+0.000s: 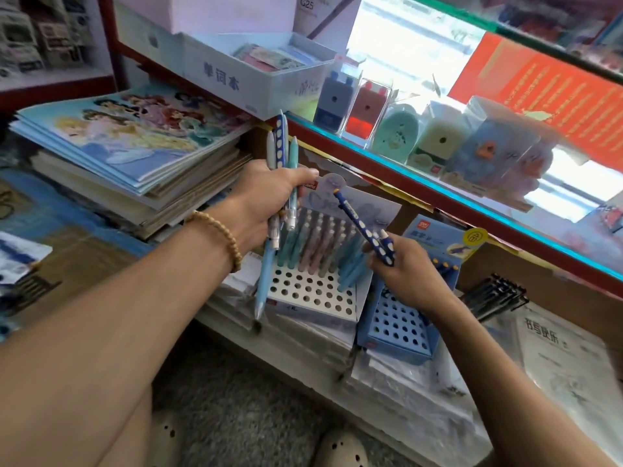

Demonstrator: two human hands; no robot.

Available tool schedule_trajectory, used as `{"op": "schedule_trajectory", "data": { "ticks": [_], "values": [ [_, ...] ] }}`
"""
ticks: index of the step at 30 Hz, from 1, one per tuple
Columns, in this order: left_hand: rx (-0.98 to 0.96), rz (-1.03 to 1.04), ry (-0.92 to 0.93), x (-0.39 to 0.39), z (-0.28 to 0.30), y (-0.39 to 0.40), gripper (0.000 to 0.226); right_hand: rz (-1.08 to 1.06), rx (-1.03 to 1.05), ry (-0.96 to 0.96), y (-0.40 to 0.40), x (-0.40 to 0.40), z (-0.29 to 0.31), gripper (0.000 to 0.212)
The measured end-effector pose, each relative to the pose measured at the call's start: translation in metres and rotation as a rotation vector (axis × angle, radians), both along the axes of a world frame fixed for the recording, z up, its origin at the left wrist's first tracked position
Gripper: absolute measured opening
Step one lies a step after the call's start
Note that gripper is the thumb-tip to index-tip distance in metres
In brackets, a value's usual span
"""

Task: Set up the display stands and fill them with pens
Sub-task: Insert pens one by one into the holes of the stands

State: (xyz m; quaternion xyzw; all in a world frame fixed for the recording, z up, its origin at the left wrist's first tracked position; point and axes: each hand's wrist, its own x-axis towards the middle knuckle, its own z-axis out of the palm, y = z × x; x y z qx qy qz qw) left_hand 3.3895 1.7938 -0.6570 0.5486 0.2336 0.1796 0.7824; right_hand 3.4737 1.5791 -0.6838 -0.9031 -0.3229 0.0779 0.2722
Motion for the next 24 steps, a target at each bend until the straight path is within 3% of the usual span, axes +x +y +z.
{"op": "schedule_trajectory", "data": {
  "ticks": [7, 16, 24],
  "values": [
    [-0.013, 0.001, -0.007, -0.004, 0.001, 0.003, 0.028, -0.074, 0.140, 0.080, 0.001, -0.004, 0.001, 0.009],
    [0.061, 0.004, 0.001, -0.008, -0.003, -0.001, 0.025, -0.112, 0.154, 0.156, 0.003, -0.010, -0.002, 0.006],
    [0.147, -0.058, -0.032, -0.004, -0.003, -0.029, 0.028, 0.039, 0.275, 0.271, 0.004, -0.023, 0.017, 0.011]
  ]
}}
